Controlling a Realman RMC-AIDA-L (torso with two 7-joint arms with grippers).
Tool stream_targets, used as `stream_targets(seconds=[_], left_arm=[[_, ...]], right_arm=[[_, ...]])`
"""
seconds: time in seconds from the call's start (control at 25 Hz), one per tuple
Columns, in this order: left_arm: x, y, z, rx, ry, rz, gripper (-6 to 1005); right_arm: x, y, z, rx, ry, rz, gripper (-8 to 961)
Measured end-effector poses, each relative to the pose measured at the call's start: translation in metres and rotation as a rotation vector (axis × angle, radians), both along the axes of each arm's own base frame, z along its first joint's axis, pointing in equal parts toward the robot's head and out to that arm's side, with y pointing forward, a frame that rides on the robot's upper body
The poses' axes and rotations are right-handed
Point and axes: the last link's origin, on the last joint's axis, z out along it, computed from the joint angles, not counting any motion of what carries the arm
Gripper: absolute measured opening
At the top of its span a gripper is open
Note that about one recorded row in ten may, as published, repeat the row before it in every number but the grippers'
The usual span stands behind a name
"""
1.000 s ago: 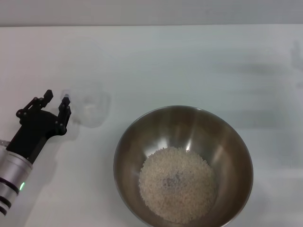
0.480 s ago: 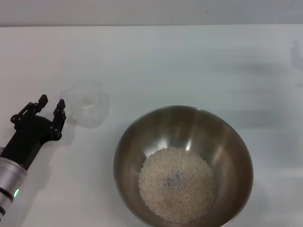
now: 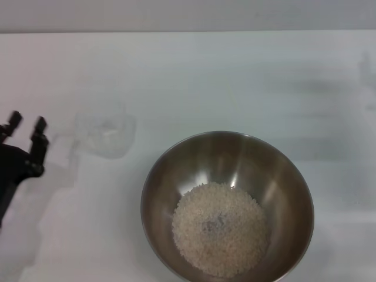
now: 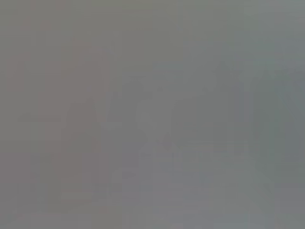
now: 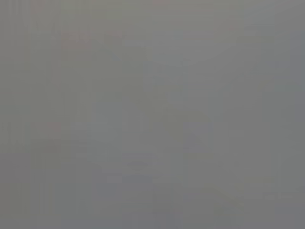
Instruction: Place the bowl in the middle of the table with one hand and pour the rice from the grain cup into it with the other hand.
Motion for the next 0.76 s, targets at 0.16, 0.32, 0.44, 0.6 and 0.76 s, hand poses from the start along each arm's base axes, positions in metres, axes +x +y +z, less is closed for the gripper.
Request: stream_targets(seconds=[0.16,0.32,0.44,0.6,0.76], left_arm=[[0.011,0.009,0.009,0.081,-0.054,-0.027,460],[0.027,0.034,0.011,0.108,-0.089,-0.062,468],[0.034,0.046,0.011,0.107,-0.095,-0.077,609],[0.039,0.055,0.015,0.123,-0.107,-0.089,746],[0.043,0.061,0.018,0.129,-0.101,-0.11,835]], right_arm=[[-0.003,-0.006,-0.011,-0.033,-0.01,0.022,501],[-0.006,-0.01,-0.017,-0.056,-0.016,0.039,501],[-0.009,-0.011,-0.021,-0.07,-0.022,0.056,501],[-0.016,-0.017,-0.023,-0.065,-0.027,0.106,501],[-0.021,-0.018,-0.022,-0.049,-0.025,0.137,501]])
